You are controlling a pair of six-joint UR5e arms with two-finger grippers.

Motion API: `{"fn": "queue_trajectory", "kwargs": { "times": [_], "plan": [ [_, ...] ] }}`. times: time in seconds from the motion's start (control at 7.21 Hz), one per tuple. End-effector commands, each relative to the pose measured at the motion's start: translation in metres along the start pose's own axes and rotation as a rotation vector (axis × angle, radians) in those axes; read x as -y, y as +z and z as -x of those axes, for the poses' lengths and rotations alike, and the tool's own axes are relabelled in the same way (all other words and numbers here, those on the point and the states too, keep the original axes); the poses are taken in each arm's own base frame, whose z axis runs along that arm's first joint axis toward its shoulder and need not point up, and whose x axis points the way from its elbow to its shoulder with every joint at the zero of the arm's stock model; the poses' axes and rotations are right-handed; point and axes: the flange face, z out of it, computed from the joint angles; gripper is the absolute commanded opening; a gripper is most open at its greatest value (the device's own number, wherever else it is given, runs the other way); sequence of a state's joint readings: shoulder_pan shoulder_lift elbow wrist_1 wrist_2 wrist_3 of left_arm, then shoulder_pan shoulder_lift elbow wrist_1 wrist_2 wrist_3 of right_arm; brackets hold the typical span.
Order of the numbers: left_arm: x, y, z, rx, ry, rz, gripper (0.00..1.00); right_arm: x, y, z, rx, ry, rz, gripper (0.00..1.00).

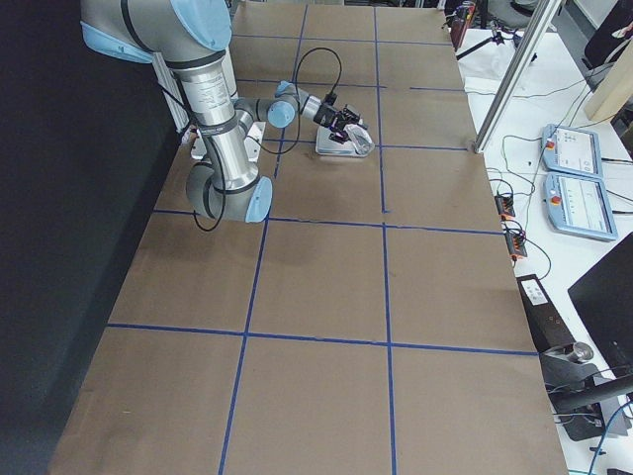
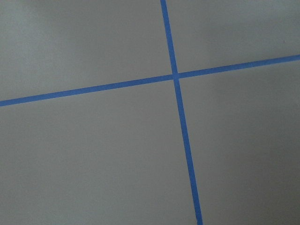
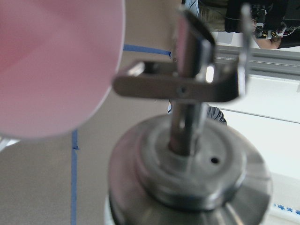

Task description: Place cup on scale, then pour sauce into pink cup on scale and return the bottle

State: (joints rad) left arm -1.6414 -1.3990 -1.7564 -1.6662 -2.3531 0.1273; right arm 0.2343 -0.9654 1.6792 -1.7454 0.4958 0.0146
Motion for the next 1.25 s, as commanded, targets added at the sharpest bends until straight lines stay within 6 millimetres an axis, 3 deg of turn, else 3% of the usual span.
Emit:
{"fn": "queue_trajectory", "kwargs": {
  "times": [0.0,0.28,1.11],
  "plan": [
    [0.0,0.0,0.0,0.0,0.001,-0.001,1.0,-0.003,0.002,-0.009,-0.027,-0.057,0.009,0.0],
    [0.001,-0.001,0.0,0.0,0.003,-0.003,1.0,-0.006,0.007,-0.016,-0.062,-0.112,0.019,0.0],
    [0.001,-0.001,-0.001,0.001,0.004,-0.004,1.0,-0.016,0.014,-0.009,-0.083,-0.155,0.034,0.0]
  ]
}}
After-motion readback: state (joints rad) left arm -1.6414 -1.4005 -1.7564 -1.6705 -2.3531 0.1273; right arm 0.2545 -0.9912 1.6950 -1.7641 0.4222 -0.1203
